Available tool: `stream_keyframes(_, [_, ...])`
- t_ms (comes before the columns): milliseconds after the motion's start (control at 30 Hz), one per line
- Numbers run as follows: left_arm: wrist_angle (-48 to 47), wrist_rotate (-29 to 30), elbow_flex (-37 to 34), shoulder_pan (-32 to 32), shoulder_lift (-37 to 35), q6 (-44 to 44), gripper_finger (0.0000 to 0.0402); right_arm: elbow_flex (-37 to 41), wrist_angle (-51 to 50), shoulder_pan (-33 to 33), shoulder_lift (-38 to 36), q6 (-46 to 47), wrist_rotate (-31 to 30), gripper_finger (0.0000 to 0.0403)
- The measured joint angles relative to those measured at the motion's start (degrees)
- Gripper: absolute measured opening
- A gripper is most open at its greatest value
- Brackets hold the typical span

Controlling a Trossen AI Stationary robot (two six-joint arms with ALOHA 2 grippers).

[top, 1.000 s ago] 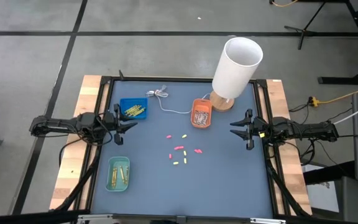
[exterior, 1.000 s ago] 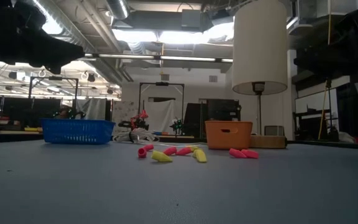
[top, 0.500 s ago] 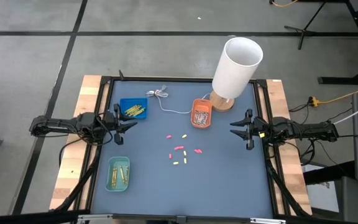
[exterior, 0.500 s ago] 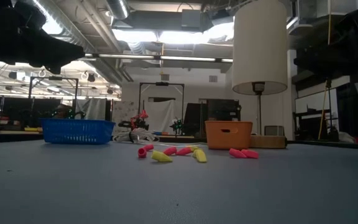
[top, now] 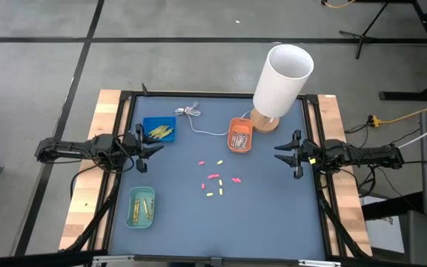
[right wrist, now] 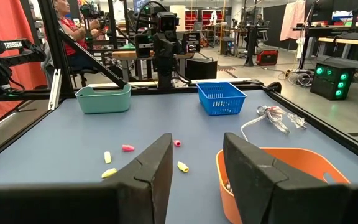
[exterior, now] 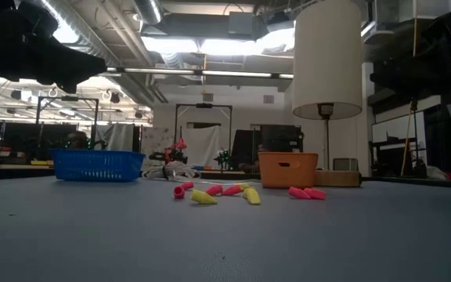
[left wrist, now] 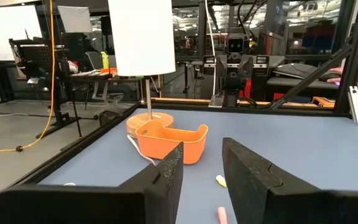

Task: Sort crayons
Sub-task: Return to Home Position

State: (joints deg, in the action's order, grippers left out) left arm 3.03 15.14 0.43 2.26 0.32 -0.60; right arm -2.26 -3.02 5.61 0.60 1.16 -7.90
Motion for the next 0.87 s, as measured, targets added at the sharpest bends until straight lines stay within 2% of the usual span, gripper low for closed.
stream_keyframes(867, [0.00,0.02,0.00,0.00,0.00,0.00,0.0097,0.00,-0.01,0.00,0.00,0.01,0.00,0.0140])
